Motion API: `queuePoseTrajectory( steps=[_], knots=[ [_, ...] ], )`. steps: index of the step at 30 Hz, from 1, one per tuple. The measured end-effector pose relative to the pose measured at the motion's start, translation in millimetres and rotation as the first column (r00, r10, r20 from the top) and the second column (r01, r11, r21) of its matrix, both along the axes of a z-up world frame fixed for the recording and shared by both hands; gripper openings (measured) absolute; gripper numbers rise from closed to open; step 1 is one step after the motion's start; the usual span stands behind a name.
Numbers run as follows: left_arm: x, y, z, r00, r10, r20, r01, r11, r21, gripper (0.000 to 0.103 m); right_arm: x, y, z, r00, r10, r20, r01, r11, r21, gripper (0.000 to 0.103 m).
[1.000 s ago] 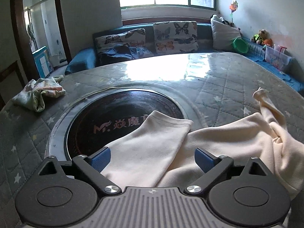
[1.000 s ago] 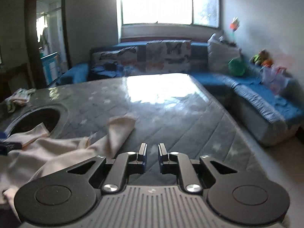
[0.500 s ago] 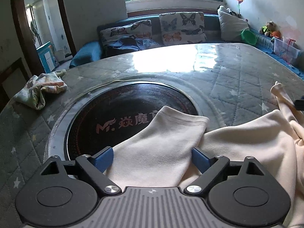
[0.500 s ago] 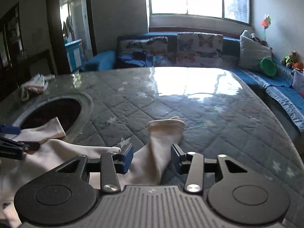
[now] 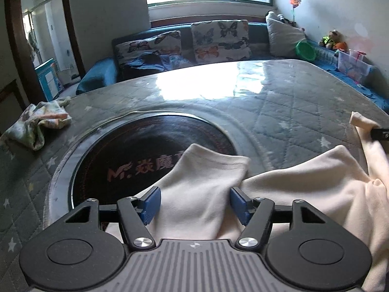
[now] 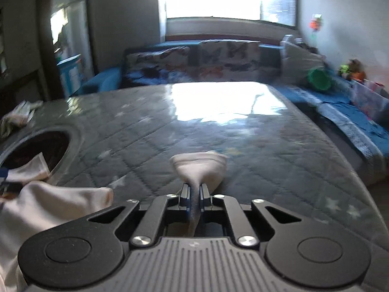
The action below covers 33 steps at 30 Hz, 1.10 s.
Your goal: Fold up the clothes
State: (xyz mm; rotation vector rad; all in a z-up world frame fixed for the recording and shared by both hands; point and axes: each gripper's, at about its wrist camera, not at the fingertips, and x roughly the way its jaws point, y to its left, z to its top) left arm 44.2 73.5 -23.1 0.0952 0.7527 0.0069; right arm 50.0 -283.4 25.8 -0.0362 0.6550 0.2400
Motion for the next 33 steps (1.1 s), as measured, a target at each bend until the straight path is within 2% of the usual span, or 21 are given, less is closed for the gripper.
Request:
queuePoseTrajectory(
  steps=[5,9,12,14,17,20,22,28,31,33],
  knots=[
    [4.9,-4.3,-3.3,1.0,-0.012,-0.001,0.012,1.0,0.004,0.066,-26.0,-29.8,8.3,0.993,-0.105,0.055,0.107,0.994,-0.025,0.005],
    [9.8,-3.4,-6.8,1.0,-0.012,-0.008,0.012,1.0,-0.007,0.065,-51.8,-54.2,4.3,0.98,-0.198,0.034,0.199,0.979,-0.039,0.007],
    [10.6,-1.8,-7.3,1.0,-0.01,-0.011,0.01,1.0,-0.022,0.058,-60.9,-63.7,-4.5,0.97,-0.242,-0.007,0.241,0.968,-0.073,0.014],
    [10.7,-0.7,-6.7,1.0,-0.006,-0.014,0.005,1.0,-0.024,0.047,-67.3,-71.2,-4.1,0.963,-0.271,0.004,0.27,0.96,-0.067,0.015],
    [11.1,-0.1,-6.7,1.0,0.004,-0.015,-0.005,0.999,-0.034,0.041,-70.2,-74.6,7.1,0.964,-0.261,0.056,0.264,0.963,-0.05,0.019],
    [11.3,-0.3,-6.7,1.0,0.012,-0.015,-0.013,0.999,-0.041,0.043,-63.8,-64.7,12.5,0.979,-0.191,0.068,0.194,0.981,-0.033,0.038],
    [10.3,-2.6,-6.3,1.0,0.008,-0.012,-0.008,0.999,-0.033,0.047,-59.6,-54.4,8.1,0.987,-0.153,0.051,0.154,0.988,-0.028,0.038],
    [17.1,-7.8,-7.6,1.0,-0.005,-0.015,0.005,1.0,-0.003,0.047,-54.4,-24.6,-8.6,0.998,-0.069,-0.005,0.069,0.998,-0.002,0.042],
    [17.7,-5.5,-5.9,1.0,-0.005,-0.017,0.004,1.0,-0.028,0.053,-54.4,-17.4,-12.6,0.998,-0.054,-0.019,0.055,0.998,0.006,0.049],
    [17.2,-6.9,-5.1,1.0,-0.016,-0.015,0.016,0.999,-0.03,0.053,-54.7,-13.0,-15.2,0.999,-0.044,-0.026,0.044,0.999,0.007,0.053]
  ],
)
